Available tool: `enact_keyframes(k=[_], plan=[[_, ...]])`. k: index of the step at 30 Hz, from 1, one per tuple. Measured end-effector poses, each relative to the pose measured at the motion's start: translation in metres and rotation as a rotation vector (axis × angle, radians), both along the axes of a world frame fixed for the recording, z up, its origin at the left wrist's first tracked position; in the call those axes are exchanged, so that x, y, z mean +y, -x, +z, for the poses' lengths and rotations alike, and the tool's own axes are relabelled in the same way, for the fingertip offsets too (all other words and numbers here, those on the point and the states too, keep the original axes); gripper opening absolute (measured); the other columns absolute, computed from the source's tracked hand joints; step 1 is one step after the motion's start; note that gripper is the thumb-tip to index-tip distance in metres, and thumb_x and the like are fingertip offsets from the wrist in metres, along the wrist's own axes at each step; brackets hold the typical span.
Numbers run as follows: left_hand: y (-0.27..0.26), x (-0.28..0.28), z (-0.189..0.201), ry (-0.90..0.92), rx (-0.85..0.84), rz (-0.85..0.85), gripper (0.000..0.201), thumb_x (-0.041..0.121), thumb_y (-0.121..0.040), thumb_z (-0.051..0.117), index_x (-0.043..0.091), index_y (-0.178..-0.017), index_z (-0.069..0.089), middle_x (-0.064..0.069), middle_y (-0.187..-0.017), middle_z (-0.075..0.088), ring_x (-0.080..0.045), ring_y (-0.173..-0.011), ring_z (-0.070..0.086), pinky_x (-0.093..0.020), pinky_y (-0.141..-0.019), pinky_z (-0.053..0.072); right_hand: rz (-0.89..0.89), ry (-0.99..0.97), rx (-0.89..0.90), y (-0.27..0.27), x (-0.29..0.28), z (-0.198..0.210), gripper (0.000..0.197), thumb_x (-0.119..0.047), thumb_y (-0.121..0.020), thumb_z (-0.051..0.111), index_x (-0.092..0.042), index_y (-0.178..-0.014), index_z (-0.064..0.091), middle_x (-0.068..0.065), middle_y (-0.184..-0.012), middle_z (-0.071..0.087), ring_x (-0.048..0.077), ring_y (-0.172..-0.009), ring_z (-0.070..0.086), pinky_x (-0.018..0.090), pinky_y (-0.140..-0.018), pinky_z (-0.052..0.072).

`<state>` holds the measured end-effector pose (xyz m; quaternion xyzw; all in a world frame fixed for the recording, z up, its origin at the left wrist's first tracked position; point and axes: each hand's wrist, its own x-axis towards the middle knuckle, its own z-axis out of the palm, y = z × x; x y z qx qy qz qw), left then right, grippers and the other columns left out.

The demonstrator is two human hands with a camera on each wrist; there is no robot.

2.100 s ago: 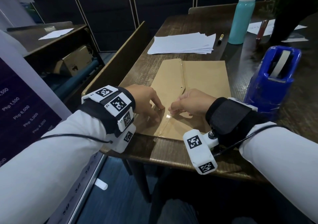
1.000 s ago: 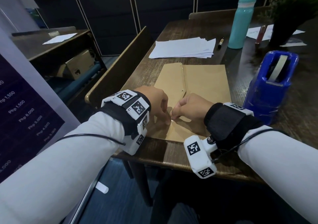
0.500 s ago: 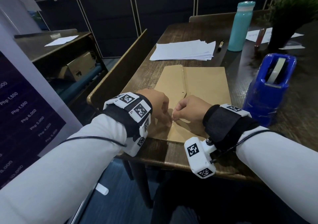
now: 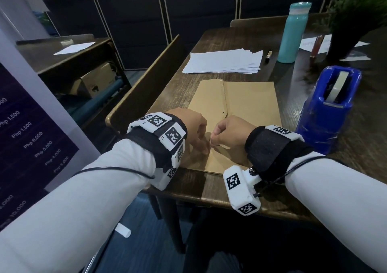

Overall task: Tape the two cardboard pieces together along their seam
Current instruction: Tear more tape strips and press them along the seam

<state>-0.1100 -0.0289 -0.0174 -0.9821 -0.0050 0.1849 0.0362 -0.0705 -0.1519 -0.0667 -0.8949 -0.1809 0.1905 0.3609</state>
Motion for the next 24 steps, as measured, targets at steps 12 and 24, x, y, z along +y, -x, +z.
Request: enact_keyframes(k=[12, 24], plan=[[-0.003, 0.007, -0.005, 0.008, -0.022, -0.01, 0.051, 0.057, -0.069, 0.075, 0.027, -0.108, 0.063, 0.004, -0.113, 0.065, -0.02, -0.101, 0.059, -0.031, -0.074, 0.045, 0.013, 0.127, -0.04, -0.005, 0.001, 0.009, 0.029, -0.022, -0.075, 0.08, -0.01, -0.082, 0.055, 0.008, -0.086, 0.064, 0.025, -0.082, 0.06, 0.034, -0.074, 0.048], [0.003, 0.014, -0.003, 0.041, -0.026, 0.008, 0.051, 0.055, -0.064, 0.079, 0.031, -0.106, 0.063, 0.007, -0.111, 0.065, -0.018, -0.099, 0.058, -0.031, -0.075, 0.048, 0.147, 0.342, 0.028, -0.012, 0.003, 0.026, 0.05, -0.046, -0.069, 0.08, -0.011, -0.093, 0.052, 0.002, -0.074, 0.061, 0.018, -0.069, 0.055, 0.027, -0.061, 0.042]])
